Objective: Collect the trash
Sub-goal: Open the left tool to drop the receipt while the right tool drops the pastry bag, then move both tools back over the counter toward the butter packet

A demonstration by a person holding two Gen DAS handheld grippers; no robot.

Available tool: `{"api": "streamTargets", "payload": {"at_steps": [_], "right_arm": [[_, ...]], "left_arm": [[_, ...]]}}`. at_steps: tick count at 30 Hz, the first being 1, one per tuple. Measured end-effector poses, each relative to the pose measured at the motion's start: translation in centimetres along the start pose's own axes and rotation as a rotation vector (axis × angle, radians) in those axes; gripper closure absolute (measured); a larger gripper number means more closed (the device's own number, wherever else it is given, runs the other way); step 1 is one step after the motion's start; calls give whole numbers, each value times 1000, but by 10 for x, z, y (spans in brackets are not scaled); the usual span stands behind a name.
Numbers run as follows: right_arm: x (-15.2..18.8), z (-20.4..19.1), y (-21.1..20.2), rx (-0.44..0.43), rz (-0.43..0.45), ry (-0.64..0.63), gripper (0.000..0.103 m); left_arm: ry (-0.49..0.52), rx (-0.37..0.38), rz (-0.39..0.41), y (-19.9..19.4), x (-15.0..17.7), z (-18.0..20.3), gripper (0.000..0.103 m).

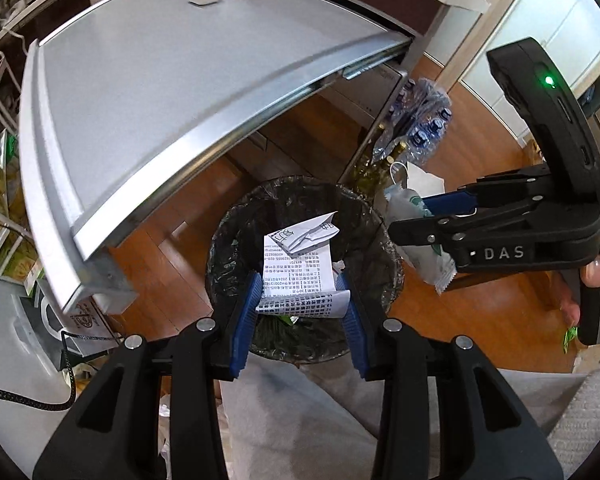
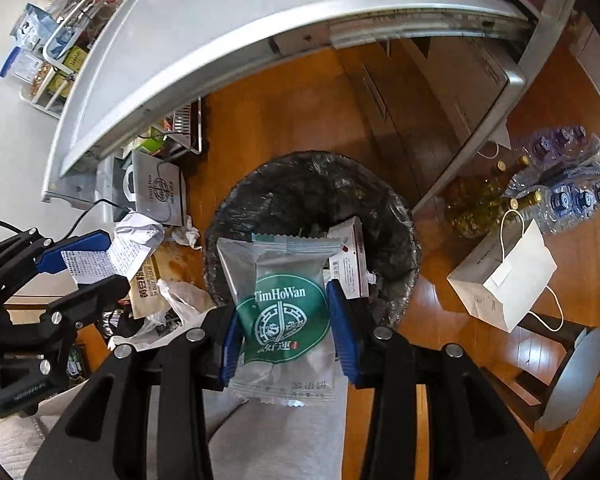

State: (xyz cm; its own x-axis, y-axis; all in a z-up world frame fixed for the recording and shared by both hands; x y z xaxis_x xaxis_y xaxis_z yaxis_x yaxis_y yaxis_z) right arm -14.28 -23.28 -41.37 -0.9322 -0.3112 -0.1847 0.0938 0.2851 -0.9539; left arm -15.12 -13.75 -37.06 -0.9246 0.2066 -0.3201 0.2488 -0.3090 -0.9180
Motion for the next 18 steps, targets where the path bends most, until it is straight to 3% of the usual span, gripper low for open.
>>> {"api": "streamTargets", "payload": {"at_steps": [2, 4, 5, 7, 18], "right_arm": [[1, 2, -1, 10, -2, 1, 61], [0, 7, -3, 27, 6, 12, 39], [-1, 9, -6, 35, 17, 23, 35], [-2, 13, -10, 29, 34, 43, 28], [-4, 26, -49, 80, 93, 65, 16]], "left_arm": [[13, 3, -2, 0, -2, 4, 56], [17, -4, 4, 0, -4, 4, 43], [18, -7, 8, -1, -5, 4, 35], [18, -21, 19, -5, -8, 3, 30], [-39, -31, 44, -33, -20, -17, 30]]}}
Point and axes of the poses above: each gripper's, at about its wrist camera, not at the fingertips, and y roughly the way its jaws point, z to its right, x to its underside, the point moved 10 cm from there along y, roughly the way its jaws point, and after that the axes turned 10 degrees about -y, right-handed, at the moved point
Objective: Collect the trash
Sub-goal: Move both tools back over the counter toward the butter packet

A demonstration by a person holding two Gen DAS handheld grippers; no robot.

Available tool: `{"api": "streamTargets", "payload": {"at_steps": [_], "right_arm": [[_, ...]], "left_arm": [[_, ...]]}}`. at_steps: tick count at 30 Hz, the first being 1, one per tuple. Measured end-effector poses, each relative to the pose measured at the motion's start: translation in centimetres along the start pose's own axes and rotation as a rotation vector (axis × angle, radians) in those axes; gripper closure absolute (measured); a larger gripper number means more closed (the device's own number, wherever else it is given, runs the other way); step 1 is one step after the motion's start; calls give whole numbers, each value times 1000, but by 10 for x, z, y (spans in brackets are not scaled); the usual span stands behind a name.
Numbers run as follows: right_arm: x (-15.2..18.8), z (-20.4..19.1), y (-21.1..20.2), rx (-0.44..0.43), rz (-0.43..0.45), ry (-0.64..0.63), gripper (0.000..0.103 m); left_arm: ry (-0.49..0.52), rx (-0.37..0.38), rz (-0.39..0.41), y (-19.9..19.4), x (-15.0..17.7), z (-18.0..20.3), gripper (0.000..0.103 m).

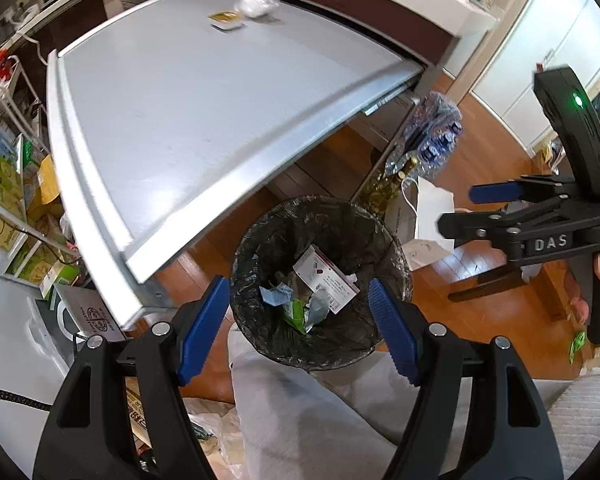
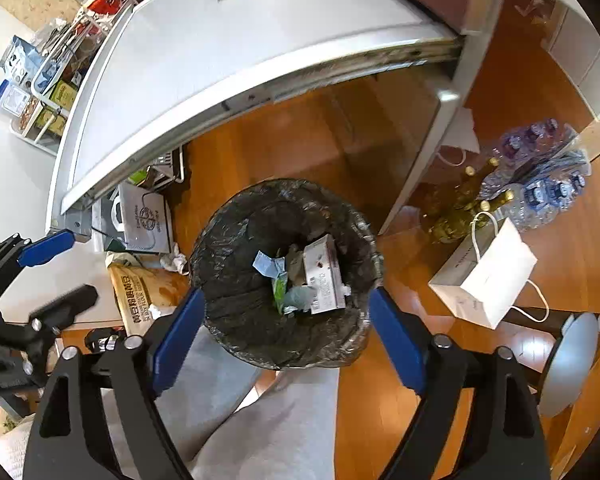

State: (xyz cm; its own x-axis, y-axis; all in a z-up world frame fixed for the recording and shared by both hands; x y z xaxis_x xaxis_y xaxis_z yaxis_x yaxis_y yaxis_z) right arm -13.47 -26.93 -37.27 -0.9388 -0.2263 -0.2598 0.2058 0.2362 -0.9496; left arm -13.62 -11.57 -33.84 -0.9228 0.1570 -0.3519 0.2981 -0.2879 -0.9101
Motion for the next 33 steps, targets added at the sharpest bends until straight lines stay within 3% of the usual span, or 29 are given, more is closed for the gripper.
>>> {"api": "streamTargets", "payload": {"at_steps": [5, 9, 11, 13, 18, 22, 24, 26, 30, 33], "right_arm": [[-17, -3, -32, 69, 74, -61, 13], [-50, -16, -62, 70, 175, -99, 10], [-67, -22, -72, 69, 214, -108, 9], [-86, -27, -78, 68, 246, -118, 8], [-136, -25, -93, 113, 322, -114, 8], [-173, -24, -109, 100, 384, -67, 8], [-181, -24, -111, 91, 389, -53, 8], [-187, -23, -108, 94, 378, -47, 8], [-192, -19, -91, 113, 340, -41, 8], [-199, -15, -80, 115, 313, -3, 8]], "left_arm": [[-49, 31, 36, -23, -12, -3, 30], [-59, 52, 129, -53, -39, 0, 29], [-50, 32, 201, -67, -59, -2, 12], [-40, 12, 261, -77, -80, -10, 10], [-45, -55, 313, -69, -136, -38, 10], [-58, -77, 303, -45, -187, -56, 10], [-23, -24, 294, -32, -208, -54, 10], [52, 21, 262, -15, -225, -48, 10], [260, 9, 185, 22, -257, -44, 10], [362, 31, 130, 43, -271, -42, 10]]}}
Point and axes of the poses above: each gripper's, at about its wrist camera, not at the fingertips, and y roughly the way its jaws point, z to its right, x to its underside, the point moved 10 cm from there along y, roughly the way its jaws point, and after that the axes turned 10 degrees about -y, right-handed, at the moved point
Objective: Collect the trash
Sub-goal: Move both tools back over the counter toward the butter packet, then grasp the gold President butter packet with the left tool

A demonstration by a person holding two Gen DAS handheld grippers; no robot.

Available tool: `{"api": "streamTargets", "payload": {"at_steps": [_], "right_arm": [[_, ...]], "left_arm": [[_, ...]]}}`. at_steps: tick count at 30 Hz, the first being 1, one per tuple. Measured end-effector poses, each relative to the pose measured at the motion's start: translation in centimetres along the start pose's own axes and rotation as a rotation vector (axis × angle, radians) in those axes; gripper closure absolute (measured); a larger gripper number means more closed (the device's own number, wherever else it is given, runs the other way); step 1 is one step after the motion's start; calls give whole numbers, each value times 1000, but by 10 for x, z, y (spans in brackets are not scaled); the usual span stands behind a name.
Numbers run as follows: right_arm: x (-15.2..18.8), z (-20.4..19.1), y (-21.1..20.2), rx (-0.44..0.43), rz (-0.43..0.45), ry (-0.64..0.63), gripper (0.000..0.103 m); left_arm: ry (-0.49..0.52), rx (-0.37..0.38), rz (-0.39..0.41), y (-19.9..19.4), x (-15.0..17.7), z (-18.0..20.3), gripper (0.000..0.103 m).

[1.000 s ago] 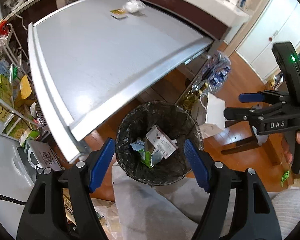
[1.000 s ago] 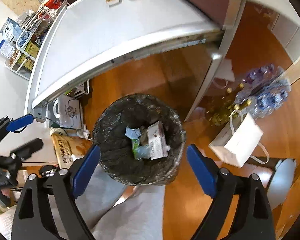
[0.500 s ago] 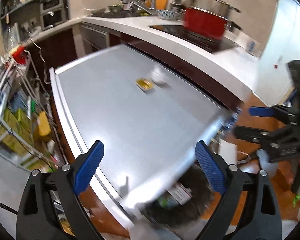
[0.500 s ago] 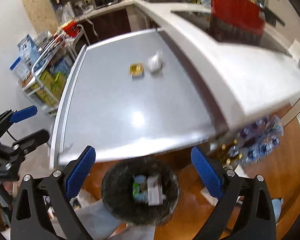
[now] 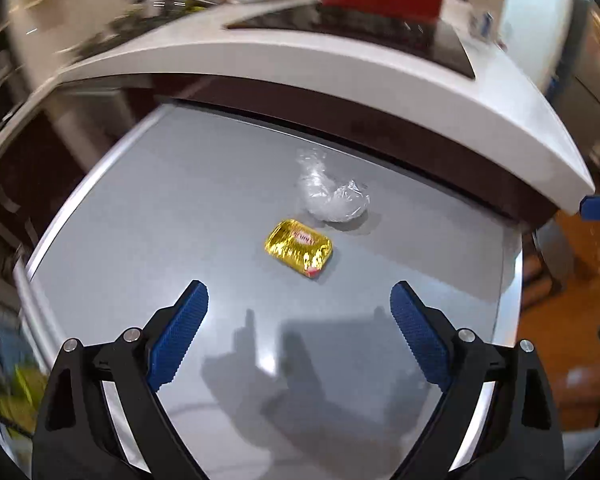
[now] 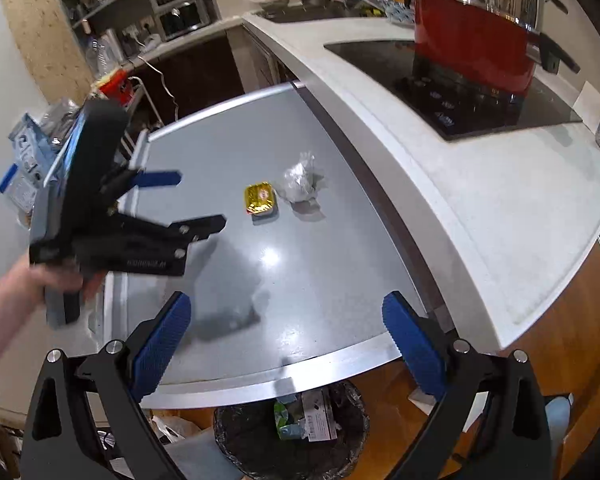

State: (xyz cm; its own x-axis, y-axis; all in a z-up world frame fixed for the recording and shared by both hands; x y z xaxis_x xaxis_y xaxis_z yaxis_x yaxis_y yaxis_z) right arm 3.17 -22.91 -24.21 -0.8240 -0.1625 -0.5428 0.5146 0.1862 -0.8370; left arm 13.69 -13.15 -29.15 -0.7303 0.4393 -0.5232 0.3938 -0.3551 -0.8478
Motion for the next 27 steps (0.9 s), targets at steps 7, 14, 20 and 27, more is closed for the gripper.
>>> {"api": "streamTargets", "payload": {"at_steps": [7, 14, 20, 27], "right_arm": [[-3, 6, 22, 23, -43, 61, 8], [-11, 5, 39, 32, -65, 96, 8], [-22, 10, 56, 50, -80, 110, 8], [-43, 14, 78, 51, -82, 125, 8]], "left_arm": [[151, 62, -95, 45, -10, 2, 10], [244, 100, -94, 66, -15, 8, 12], [320, 156, -106, 70, -10, 16, 38], [290, 171, -109, 63, -7, 9, 53]]}}
Point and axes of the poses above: each gripper's, at about its wrist camera, not at the fingertips, and y roughly the way its jaws point, z to its right, x to its underside, the point moved 10 cm from there along y, roughly the way its jaws point, and after that the axes turned 10 degrees about -y, right-handed, at the moved point
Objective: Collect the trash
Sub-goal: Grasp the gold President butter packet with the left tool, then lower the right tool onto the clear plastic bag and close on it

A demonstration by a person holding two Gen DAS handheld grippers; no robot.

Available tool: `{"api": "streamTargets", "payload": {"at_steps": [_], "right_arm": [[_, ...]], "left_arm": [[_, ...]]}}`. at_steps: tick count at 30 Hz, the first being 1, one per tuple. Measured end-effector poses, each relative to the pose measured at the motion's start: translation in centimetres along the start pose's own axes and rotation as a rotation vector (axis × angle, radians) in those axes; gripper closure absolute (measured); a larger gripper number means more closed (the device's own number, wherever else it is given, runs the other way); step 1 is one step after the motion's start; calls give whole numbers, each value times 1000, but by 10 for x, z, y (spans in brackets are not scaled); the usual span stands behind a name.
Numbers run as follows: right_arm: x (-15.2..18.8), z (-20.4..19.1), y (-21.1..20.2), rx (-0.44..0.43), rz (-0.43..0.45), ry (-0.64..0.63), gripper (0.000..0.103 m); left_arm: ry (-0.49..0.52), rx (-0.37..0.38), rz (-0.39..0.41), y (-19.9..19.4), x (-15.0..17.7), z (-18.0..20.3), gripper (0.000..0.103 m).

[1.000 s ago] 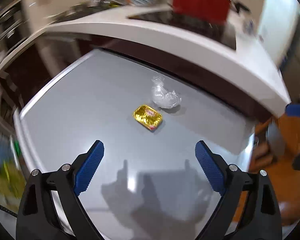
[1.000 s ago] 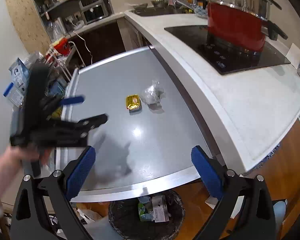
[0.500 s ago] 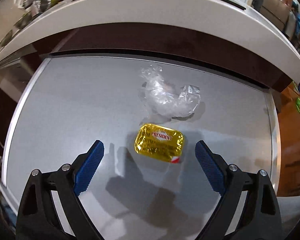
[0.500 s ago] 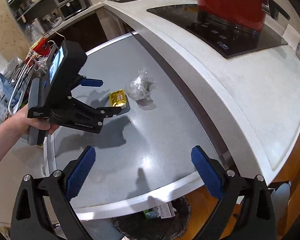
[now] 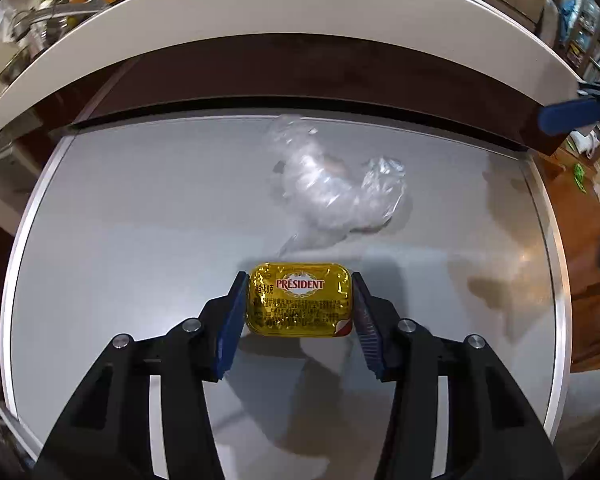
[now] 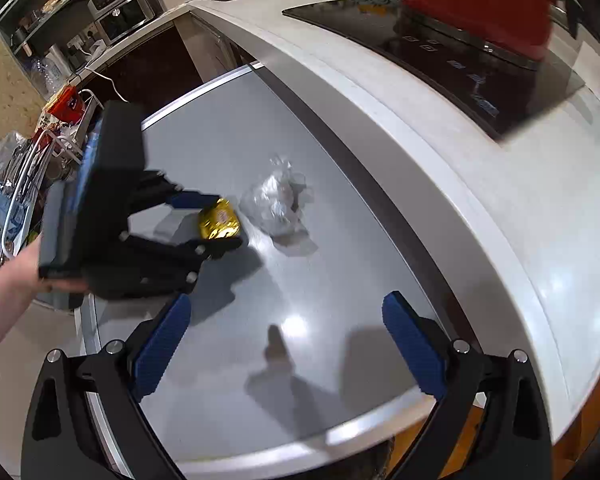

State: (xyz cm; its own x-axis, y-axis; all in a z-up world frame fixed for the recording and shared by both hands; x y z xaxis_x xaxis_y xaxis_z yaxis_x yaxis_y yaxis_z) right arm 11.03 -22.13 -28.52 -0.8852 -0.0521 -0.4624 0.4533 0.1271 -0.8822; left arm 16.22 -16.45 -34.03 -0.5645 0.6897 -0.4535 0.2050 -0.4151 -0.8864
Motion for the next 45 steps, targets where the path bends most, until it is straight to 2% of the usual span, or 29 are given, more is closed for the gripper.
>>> {"api": "streamTargets", "payload": {"at_steps": [4, 8, 12, 18, 19, 21, 22, 25, 26, 29, 31, 35, 36, 37, 42, 44, 45], "right_arm": [[-23, -8, 25, -7, -18, -25, 8], [-44, -23, 53, -11, -45, -76, 9], [-57, -29, 82, -15, -88, -90, 21], [-58, -28, 109, 1, -146, -98, 25], [-56, -29, 110, -2, -153, -101, 30], [-57, -30, 112, 5, -152, -120, 34], [-55, -30, 111, 11, -152, -132, 37], [-53, -31, 109, 7, -150, -147, 48], [-51, -30, 108, 6, -151, -152, 49], [-46, -30, 105, 17, -159, -174, 49], [-44, -30, 104, 15, -158, -166, 39], [-46, -29, 105, 8, -147, -164, 39], [-46, -29, 104, 1, -145, -162, 41], [-47, -31, 105, 1, -144, -163, 48], [-46, -33, 100, -2, -133, -176, 58], [-44, -35, 98, -6, -130, -182, 61], [-43, -35, 98, -9, -132, -185, 63]], "left_arm": [[-91, 17, 20, -17, 20, -6, 53], [-160, -1, 35, -33, 40, -16, 53], [-235, -2, 42, -42, 58, -21, 53], [-240, -41, 56, -49, 61, -23, 52], [-238, -51, 56, -49, 62, -24, 52], [-230, -61, 53, -48, 64, -22, 52], [-228, -61, 51, -48, 65, -20, 50], [-215, -81, 61, -50, 68, -19, 34], [-210, -87, 66, -52, 73, -27, 33], [-203, -95, 50, -47, 75, -32, 33], [-198, -89, 49, -45, 75, -35, 33], [-194, -97, 40, -38, 76, -42, 33], [-207, -88, 35, -37, 78, -43, 33], [-221, -77, 34, -35, 75, -47, 33], [-240, -68, 25, -31, 76, -50, 34], [-241, -64, 16, -30, 77, -50, 45], [-241, -66, 19, -30, 76, -50, 46]]}}
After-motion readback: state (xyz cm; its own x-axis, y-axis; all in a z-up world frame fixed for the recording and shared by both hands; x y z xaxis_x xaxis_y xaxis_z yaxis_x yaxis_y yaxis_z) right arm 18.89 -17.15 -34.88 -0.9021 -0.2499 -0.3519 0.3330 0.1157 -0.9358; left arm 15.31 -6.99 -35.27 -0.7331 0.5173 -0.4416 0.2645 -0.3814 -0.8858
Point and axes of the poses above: each gripper's, at about its wrist camera, not at the fingertips, and y roughly the way its jaws point, z to its right, x to its underside, the point moved 10 cm from there along y, roughly the way its jaws point, and after that the axes turned 10 degrees about -y, right-handed, at the moved point
